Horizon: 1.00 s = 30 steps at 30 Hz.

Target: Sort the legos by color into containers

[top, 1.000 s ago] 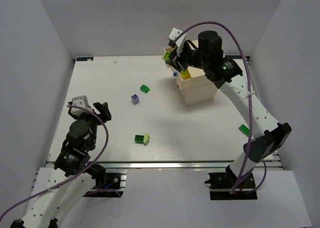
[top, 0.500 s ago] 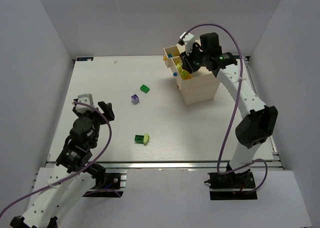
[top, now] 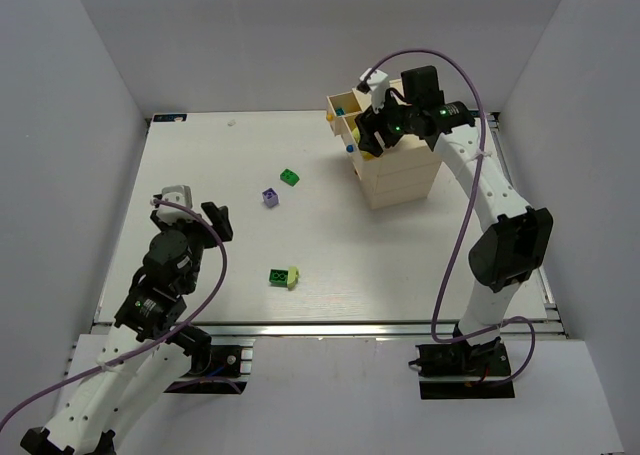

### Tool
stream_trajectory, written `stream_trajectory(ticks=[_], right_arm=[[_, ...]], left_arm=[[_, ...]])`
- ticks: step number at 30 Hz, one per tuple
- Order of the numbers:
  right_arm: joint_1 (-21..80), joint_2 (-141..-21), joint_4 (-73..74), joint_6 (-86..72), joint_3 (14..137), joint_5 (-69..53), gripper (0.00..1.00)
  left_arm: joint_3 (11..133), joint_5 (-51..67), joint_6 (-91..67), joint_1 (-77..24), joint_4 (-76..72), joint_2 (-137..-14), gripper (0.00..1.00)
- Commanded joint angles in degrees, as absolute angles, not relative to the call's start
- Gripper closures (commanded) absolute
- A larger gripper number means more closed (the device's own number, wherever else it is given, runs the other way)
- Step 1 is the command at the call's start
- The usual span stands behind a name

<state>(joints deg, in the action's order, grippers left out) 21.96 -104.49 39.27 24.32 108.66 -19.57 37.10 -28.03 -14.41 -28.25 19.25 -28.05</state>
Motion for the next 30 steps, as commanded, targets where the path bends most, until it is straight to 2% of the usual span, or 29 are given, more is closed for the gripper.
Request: stream_trajectory(ticks=[1,4,5,7,8,9,12,14,15,16,17,18,20,22,24,27,30], right_arm=[[21.7,-103.9,39.9,24.0,110.6,-20.9,0.26],[21.5,-103.0,38.9,23.6,110.6,-20.7,0.26],[21.6,-102.5,38.4,23.4,110.4,-20.6,0.28],[21.7,-99.7,36.5,23.2,109.9,-20.7,0.36],[21.9,-98.0,35.1,23.1,107.8,-21.0,0.41],[21.8,-94.0,31.9,22.9,106.1,-21.3,0.42],[21.8,-83.8,22.8,24.4,95.3,-23.7,0.48],[21.8,-78.4,19.1,27.0,88.4,-30.4,0.45],[21.8,-74.2,19.6,33.2,81.8,-40.3,0.41],[21.9,-73.1,23.4,38.5,80.2,-47.0,0.35],[22.5,-72.6,28.3,43.8,78.8,-53.0,0.29],[22.8,-72.4,36.0,49.1,74.4,-63.2,0.26],[25.0,-71.5,36.8,53.5,68.7,-68.1,0.23],[26.0,-70.1,32.3,52.1,61.5,-67.7,0.22],[27.2,-66.6,24.2,46.4,57.5,-62.6,0.22],[28.1,-64.7,22.9,44.6,54.4,-60.2,0.22],[27.9,-62.8,15.9,40.1,49.8,-59.0,0.22]], left_arm=[[37.1,-26.7,-14.1,-28.1,18.7,-28.5,0.17],[36.7,-24.5,-14.6,-28.1,18.0,-29.8,0.17],[36.6,-23.6,-15.0,-28.1,17.7,-31.2,0.22],[36.5,-20.8,-17.0,-28.1,17.5,-33.7,0.31],[36.8,-17.9,-18.9,-28.1,17.8,-37.0,0.5],[37.7,-16.4,-20.0,-28.1,18.0,-38.9,0.65],[40.2,-11.2,-25.9,-28.1,21.1,-46.7,0.96],[41.1,-7.9,-31.2,-28.1,23.1,-50.1,0.97],[41.8,-6.9,-33.1,-28.1,24.5,-53.0,0.9],[42.0,-6.2,-35.1,-28.1,25.0,-54.3,0.77],[42.3,-4.8,-38.4,-28.1,25.6,-55.4,0.64],[42.8,-4.3,-39.7,-28.1,26.4,-57.5,0.46],[43.3,-3.3,-42.0,-28.1,26.7,-59.4,0.3],[43.9,-2.6,-43.1,-28.1,26.9,-61.5,0.2],[44.4,-1.2,-43.3,-28.1,26.9,-63.0,0.18],[45.0,-0.3,-45.8,-28.1,29.3,-65.6,0.18],[47.8,-4.1,-56.8,-28.1,39.1,-68.8,0.17]])
